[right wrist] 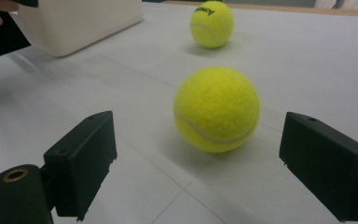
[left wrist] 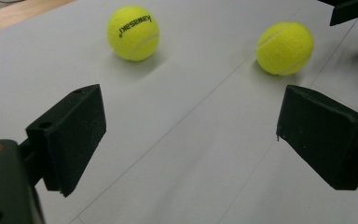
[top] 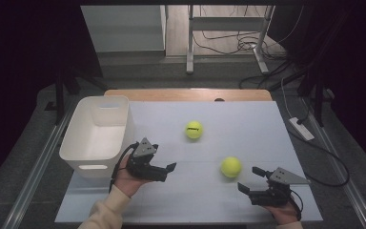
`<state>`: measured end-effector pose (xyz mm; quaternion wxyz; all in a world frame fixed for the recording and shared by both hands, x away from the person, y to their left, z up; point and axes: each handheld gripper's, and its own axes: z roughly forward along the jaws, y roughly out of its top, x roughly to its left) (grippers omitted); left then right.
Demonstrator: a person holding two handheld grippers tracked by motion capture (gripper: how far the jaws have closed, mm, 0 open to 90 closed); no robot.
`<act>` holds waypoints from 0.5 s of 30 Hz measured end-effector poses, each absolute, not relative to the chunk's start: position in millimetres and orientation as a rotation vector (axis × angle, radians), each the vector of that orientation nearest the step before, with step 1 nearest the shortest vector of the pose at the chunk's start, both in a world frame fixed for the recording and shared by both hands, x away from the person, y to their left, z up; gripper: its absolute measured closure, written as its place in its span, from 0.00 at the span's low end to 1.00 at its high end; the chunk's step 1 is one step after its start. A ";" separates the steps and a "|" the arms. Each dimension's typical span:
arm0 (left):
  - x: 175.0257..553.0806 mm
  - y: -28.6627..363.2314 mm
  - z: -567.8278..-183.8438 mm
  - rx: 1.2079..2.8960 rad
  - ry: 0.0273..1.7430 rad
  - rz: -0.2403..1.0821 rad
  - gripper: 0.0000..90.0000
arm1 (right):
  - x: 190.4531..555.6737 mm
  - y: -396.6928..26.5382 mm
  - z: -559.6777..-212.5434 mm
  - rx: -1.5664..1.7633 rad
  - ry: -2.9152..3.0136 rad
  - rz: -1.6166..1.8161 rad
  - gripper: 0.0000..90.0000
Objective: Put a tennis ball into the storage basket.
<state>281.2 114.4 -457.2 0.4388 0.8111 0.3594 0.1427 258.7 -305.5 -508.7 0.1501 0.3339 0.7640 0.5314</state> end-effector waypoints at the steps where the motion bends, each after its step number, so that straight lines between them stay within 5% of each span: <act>1: 282.5 113.4 -456.8 2.022 0.891 0.353 0.10 | 258.9 -306.2 -508.8 0.963 2.193 1.522 0.12; 15: 310.8 87.5 -451.3 2.087 0.879 0.338 0.09 | 265.8 -308.5 -511.0 0.962 2.203 1.502 0.13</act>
